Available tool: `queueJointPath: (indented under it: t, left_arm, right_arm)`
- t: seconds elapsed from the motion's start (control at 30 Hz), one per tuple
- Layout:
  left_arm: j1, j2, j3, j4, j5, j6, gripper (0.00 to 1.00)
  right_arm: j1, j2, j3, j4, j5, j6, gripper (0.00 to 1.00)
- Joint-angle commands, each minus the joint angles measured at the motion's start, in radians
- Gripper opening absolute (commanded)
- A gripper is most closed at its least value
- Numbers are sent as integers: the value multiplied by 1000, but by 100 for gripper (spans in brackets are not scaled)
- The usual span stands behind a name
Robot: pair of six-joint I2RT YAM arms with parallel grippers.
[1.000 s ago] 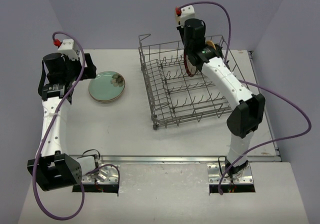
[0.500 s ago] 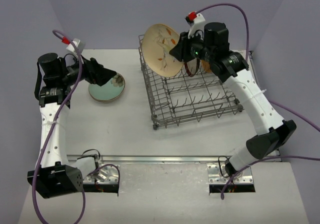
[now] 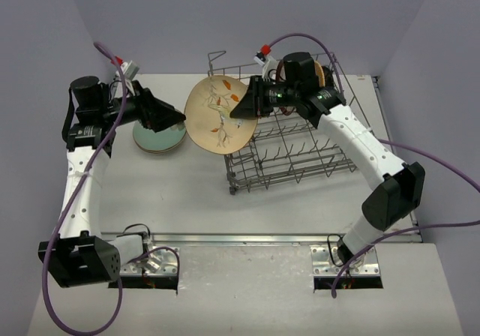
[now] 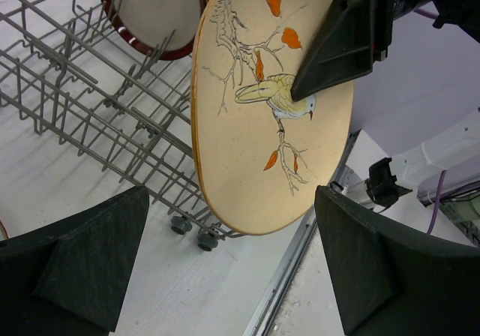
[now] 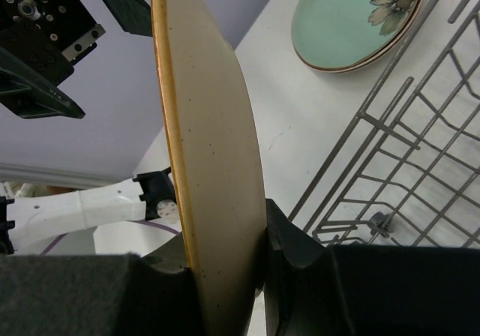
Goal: Unload the plates from the dish rack
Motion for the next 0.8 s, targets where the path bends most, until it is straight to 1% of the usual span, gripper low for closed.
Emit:
queueJointPath:
  t: [0.0, 0.07, 0.1, 0.13, 0.2, 0.27, 0.37, 0.47, 0.5, 0.53, 0.57, 0.67, 0.7, 0.73, 0.77]
  left_arm:
    - [-43, 10, -8, 58, 22, -38, 89]
    - [-88, 31, -7, 15, -30, -32, 87]
    - [-112, 49, 4, -17, -47, -7, 85]
    - [-138, 68, 17, -49, -65, 20, 82]
    - [-158, 73, 18, -55, -76, 34, 71]
    - [-162, 74, 20, -55, -76, 39, 59]
    - [-163, 74, 25, -58, -54, 43, 29]
    - [-157, 74, 19, -46, -39, 26, 4]
    - [-151, 73, 11, -34, -27, 9, 0]
    - [-141, 72, -1, -15, -7, -15, 0]
    - [-116, 72, -16, 13, 18, -47, 0]
    - [11, 81, -71, 134, 99, -175, 0]
    - [54, 93, -78, 158, 111, -199, 0]
    - [92, 107, -80, 169, 115, -211, 0]
    - [120, 123, -75, 158, 112, -205, 0]
  right_arm:
    - [35, -26, 28, 218, -134, 98, 0]
    - [52, -19, 32, 221, -138, 97, 0]
    - [59, -14, 32, 221, -139, 97, 0]
    - [66, -9, 32, 221, -140, 97, 0]
    - [72, -7, 33, 221, -136, 97, 0]
    - [76, -4, 31, 220, -132, 93, 0]
    - [77, 1, 31, 212, -122, 89, 0]
    - [78, 6, 35, 203, -106, 86, 0]
    - [77, 7, 36, 196, -95, 81, 3]
    - [76, 8, 38, 185, -82, 75, 8]
    - [75, 7, 38, 176, -67, 67, 19]
    - [66, -2, 37, 148, -5, 42, 71]
    - [59, -6, 39, 137, 17, 40, 85]
    - [50, -9, 42, 127, 43, 40, 97]
    - [42, -12, 44, 119, 76, 42, 99]
